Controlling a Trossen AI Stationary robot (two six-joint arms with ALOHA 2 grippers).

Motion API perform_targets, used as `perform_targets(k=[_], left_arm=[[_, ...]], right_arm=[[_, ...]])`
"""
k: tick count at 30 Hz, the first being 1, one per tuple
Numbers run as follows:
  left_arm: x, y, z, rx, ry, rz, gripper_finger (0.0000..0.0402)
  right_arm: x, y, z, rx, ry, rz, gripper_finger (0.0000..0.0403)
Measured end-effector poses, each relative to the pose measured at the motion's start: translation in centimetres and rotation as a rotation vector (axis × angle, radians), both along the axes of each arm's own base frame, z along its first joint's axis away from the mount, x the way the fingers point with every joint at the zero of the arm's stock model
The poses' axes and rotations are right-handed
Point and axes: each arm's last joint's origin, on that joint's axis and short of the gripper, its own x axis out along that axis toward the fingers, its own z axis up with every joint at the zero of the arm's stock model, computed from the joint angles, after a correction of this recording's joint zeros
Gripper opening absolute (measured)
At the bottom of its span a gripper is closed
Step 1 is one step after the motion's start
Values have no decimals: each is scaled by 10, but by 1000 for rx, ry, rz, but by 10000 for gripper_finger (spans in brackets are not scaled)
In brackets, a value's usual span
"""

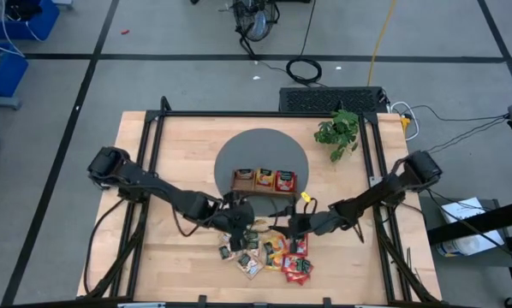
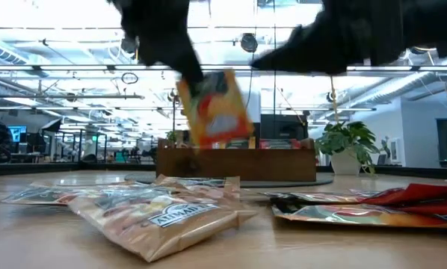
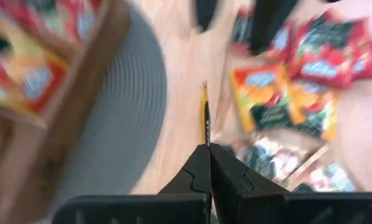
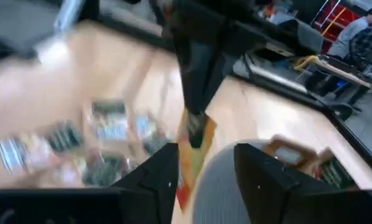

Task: Pick & Place Tea
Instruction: Put the yellow tea bag into the middle section of the wooden organizer

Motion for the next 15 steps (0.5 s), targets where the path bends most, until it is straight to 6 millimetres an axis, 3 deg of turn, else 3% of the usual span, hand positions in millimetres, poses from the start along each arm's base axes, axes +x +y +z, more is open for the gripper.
perform_targets(k=[5, 8, 15], left_arm=[[-1, -17, 15, 85, -41, -31, 1], [-3, -22, 17, 109, -58, -24, 1], [1, -23, 8, 143, -48, -5, 1]], right_arm=[[-5, -5, 23, 143, -64, 100, 155], [-8, -11, 26, 237, -57, 150, 154], [0, -27, 12, 380, 41, 194, 149]])
